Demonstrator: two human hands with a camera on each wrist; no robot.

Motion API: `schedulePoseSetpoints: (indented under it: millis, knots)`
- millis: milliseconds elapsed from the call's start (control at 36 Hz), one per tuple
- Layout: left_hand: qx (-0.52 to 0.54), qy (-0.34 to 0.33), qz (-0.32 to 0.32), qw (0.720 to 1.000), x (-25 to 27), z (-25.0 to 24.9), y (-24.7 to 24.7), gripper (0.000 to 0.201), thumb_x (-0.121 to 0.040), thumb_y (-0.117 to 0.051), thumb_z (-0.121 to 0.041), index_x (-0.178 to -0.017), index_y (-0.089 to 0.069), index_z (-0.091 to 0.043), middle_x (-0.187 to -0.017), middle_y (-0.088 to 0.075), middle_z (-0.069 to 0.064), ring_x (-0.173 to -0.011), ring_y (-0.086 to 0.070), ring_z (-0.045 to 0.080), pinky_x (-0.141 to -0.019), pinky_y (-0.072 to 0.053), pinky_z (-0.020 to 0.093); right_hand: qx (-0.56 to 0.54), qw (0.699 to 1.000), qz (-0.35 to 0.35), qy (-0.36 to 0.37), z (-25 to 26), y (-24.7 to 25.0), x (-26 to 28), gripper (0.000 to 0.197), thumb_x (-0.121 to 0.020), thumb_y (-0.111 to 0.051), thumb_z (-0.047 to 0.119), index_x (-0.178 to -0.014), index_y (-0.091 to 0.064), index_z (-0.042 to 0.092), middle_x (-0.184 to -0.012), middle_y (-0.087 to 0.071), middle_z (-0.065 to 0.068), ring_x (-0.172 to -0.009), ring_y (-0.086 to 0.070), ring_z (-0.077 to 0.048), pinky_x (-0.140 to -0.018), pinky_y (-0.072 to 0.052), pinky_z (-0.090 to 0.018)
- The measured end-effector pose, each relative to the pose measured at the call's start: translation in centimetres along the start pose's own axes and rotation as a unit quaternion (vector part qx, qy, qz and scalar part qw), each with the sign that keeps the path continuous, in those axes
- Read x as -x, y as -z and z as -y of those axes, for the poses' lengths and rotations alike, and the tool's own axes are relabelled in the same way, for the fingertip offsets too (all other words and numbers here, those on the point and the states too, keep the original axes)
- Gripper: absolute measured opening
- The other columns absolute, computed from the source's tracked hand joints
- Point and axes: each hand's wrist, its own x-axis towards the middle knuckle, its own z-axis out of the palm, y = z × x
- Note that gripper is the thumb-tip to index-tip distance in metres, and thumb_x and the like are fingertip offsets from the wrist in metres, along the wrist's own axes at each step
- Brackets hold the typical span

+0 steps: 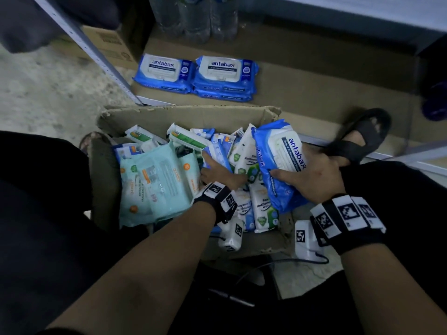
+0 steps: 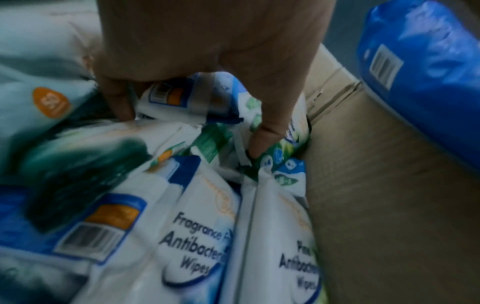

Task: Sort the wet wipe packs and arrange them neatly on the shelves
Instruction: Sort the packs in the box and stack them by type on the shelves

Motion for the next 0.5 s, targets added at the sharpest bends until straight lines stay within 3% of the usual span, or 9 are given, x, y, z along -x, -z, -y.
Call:
schedulePoseSetpoints:
  millis: [83, 167, 250, 333, 389, 417, 444, 472, 500]
  knots:
    - [0.066, 0.011, 0.001, 0.998, -0.4, 0.2, 0.1, 0.131, -0.059, -0.088, -0.043, -0.154, 0.002, -0.029, -0.145, -0.038, 0.021, -0.130, -0.043, 0.036, -0.107, -0.037, 0.049, 0.004, 1.000, 0.000, -0.001, 0.1, 0.0, 0.0, 0.062, -0.063, -0.073, 0.070, -0.097, -0.046, 0.025, -0.089, -0.054, 0.005, -0.088, -0.051, -0.021, -0.075, -0.037, -0.031]
    - [0.205, 0.025, 0.000, 0.978, -0.6, 0.5, 0.8, 0.122, -0.057, -0.082, -0.055, -0.151, -0.008, -0.029, -0.145, -0.041, 0.013, -0.122, -0.051, 0.032, -0.103, -0.044, 0.046, -0.008, 1.000, 0.003, 0.002, 0.1, 0.1, 0.1, 0.065, -0.060, -0.071, 0.072, -0.098, -0.049, 0.024, -0.092, -0.059, 0.003, -0.090, -0.056, -0.022, -0.075, -0.041, -0.032]
    - [0.317, 0.070, -0.032, 0.945, -0.6, 0.3, 1.2, 0.110, -0.066, -0.078, -0.063, -0.147, -0.018, -0.020, -0.138, -0.049, 0.011, -0.119, -0.055, 0.031, -0.102, -0.044, 0.041, -0.020, 1.000, 0.001, 0.002, 0.1, 0.1, 0.1, 0.062, -0.061, -0.074, 0.069, -0.095, -0.049, 0.024, -0.091, -0.061, 0.003, -0.089, -0.058, -0.023, -0.073, -0.041, -0.031]
    - [0.322, 0.069, -0.057, 0.943, -0.7, -0.4, 1.6, 0.086, -0.078, -0.074, -0.054, -0.137, -0.034, -0.008, -0.129, -0.056, 0.012, -0.113, -0.059, 0.031, -0.095, -0.047, 0.037, -0.030, 1.000, 0.000, -0.002, 0.1, 0.1, 0.2, 0.067, -0.056, -0.070, 0.074, -0.097, -0.052, 0.024, -0.093, -0.064, 0.002, -0.090, -0.060, -0.024, -0.075, -0.046, -0.033]
    - [0.299, 0.070, -0.042, 0.951, -0.5, -0.6, 2.2, 0.070, -0.078, -0.073, -0.056, -0.119, -0.053, -0.003, -0.114, -0.064, 0.014, -0.098, -0.064, 0.029, -0.080, -0.051, 0.033, -0.036, 0.999, -0.007, -0.003, 0.1, 0.0, 0.2, 0.076, -0.049, -0.063, 0.081, -0.100, -0.054, 0.025, -0.095, -0.066, 0.002, -0.091, -0.061, -0.024, -0.078, -0.052, -0.037]
    - [0.286, 0.072, -0.017, 0.955, -0.4, -0.7, 2.6, 0.060, -0.078, -0.073, -0.058, -0.099, -0.060, -0.004, -0.095, -0.066, 0.013, -0.081, -0.064, 0.026, -0.067, -0.048, 0.030, -0.039, 0.999, -0.011, -0.004, 0.0, -0.1, 0.2, 0.080, -0.046, -0.060, 0.083, -0.102, -0.054, 0.026, -0.096, -0.067, 0.002, -0.091, -0.062, -0.024, -0.079, -0.054, -0.039]
    - [0.278, 0.081, 0.015, 0.957, -0.2, -0.7, 3.0, 0.055, -0.078, -0.072, -0.059, -0.079, -0.058, -0.006, -0.076, -0.060, 0.010, -0.065, -0.057, 0.022, -0.056, -0.042, 0.028, -0.040, 0.999, -0.013, -0.004, 0.0, -0.1, 0.2, 0.081, -0.045, -0.059, 0.084, -0.102, -0.054, 0.026, -0.095, -0.067, 0.003, -0.090, -0.062, -0.023, -0.079, -0.055, -0.040]
    - [0.273, 0.081, 0.041, 0.958, 0.0, -0.8, 3.5, 0.054, -0.079, -0.072, -0.057, -0.071, -0.054, -0.008, -0.070, -0.054, 0.008, -0.057, -0.048, 0.018, -0.052, -0.036, 0.028, -0.038, 0.999, -0.012, -0.006, 0.0, -0.1, 0.3, 0.082, -0.045, -0.058, 0.085, -0.102, -0.054, 0.027, -0.094, -0.067, 0.003, -0.088, -0.063, -0.023, -0.078, -0.055, -0.040]
    - [0.272, 0.079, 0.061, 0.957, 0.2, -0.9, 4.0, 0.051, -0.079, -0.073, -0.056, -0.076, -0.057, -0.007, -0.076, -0.056, 0.009, -0.059, -0.047, 0.017, -0.052, -0.037, 0.028, -0.038, 0.999, -0.008, -0.007, -0.1, -0.1, 0.3, 0.081, -0.045, -0.058, 0.085, -0.102, -0.054, 0.027, -0.094, -0.067, 0.004, -0.087, -0.063, -0.023, -0.077, -0.055, -0.040]
